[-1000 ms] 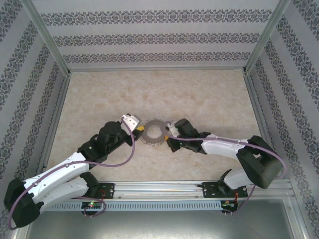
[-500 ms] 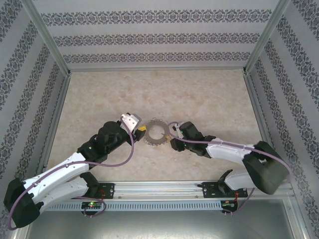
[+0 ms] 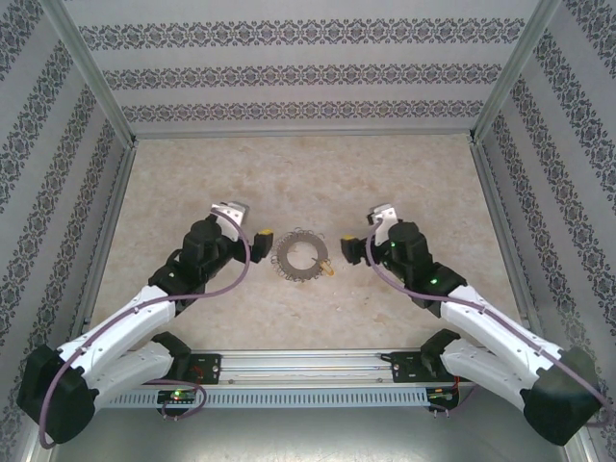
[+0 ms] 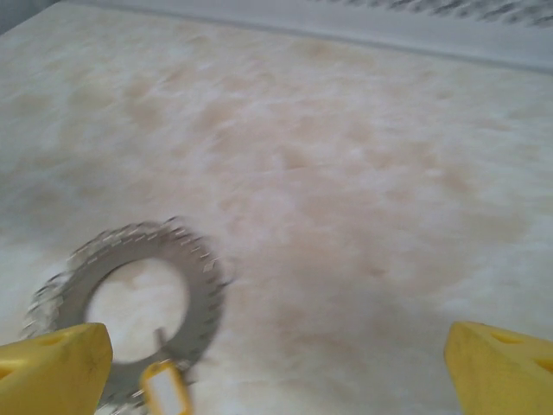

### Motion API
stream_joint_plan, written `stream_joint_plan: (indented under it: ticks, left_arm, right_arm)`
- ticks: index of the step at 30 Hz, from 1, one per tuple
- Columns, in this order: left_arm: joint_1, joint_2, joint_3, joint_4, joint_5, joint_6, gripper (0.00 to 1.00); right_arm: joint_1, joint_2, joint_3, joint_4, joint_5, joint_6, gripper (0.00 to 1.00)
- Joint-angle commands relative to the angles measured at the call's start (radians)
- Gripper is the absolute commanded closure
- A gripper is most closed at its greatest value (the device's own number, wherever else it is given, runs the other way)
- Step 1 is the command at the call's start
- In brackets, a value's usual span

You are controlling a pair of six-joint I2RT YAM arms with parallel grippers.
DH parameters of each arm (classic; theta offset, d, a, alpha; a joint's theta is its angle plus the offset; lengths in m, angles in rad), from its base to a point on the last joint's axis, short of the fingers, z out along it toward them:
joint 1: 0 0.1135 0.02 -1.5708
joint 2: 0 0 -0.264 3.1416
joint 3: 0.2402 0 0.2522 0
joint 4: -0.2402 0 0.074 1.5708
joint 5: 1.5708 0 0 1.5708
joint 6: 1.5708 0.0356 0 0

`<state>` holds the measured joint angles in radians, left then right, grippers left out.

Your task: Put the keys on the keyring

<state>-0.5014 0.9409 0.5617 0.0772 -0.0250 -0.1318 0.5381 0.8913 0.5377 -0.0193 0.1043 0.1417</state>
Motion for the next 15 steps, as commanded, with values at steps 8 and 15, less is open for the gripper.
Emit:
stream_joint_plan:
  ticks: [8,15]
  left_arm:
    - [0.199,-0.025,-0.111,0.14,-0.245,-0.081,0.0]
    - [0.282,0.008,-0.125,0.195,-0.38,-0.022,0.0]
  right_arm:
    - [-0.415,-0.052,-0.214,0.29,-0.024,-0.023,0.02]
    - [-0.463,0.173,-0.252,0.56,-0.006,-0.12,0.02]
